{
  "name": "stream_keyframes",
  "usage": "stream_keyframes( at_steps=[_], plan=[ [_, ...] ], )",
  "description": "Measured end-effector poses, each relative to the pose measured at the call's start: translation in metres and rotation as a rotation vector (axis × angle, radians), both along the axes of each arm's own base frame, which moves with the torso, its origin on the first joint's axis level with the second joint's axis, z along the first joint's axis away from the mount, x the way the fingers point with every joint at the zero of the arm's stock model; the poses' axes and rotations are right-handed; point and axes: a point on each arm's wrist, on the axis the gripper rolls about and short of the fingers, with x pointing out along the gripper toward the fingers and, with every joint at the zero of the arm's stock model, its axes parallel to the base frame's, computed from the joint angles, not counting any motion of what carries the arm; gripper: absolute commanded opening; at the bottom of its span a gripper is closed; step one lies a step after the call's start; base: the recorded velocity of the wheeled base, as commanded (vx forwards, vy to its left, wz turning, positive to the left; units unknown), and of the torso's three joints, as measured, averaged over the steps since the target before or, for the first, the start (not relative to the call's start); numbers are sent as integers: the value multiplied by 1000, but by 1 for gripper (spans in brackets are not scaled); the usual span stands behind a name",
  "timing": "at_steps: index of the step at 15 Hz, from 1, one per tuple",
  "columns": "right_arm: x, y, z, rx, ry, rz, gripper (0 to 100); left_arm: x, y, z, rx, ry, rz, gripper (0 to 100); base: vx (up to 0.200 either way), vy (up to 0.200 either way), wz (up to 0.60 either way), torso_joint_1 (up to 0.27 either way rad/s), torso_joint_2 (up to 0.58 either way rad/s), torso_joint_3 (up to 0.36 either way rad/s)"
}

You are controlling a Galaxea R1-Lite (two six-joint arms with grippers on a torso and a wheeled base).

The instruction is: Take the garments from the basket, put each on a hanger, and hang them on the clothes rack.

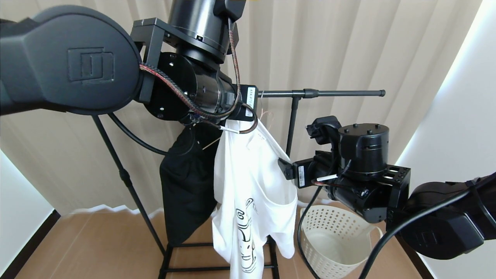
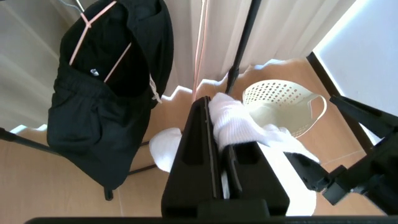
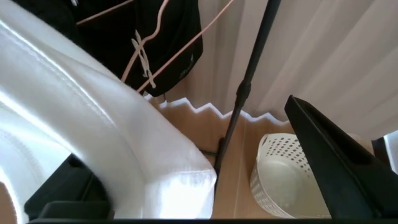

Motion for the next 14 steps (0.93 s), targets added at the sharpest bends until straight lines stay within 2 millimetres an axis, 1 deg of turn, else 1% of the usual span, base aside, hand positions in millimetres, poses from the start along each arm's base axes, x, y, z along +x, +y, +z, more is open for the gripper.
stream_keyframes(
  at_steps=[3,6,12,13,14],
  plan=[
    [4,-3,-4,-21,6,-11,100,-1,1,0,1,3,-1,0,0,0,0,0,0,0],
    [3,-4,-6,-20,5,-13,100,-1,1,-4,11,14,-1,0,0,0,0,0,0,0],
    [-10,-7,-1,-7,-37,38,100,-1,0,-8,17,22,-3,0,0,0,0,0,0,0],
    [-11,-7,-1,-8,-37,40,0,-1,0,-9,19,24,-4,0,0,0,0,0,0,0],
    [-11,-6,0,-7,-39,41,0,-1,0,-9,19,24,-4,0,0,0,0,0,0,0]
  ],
)
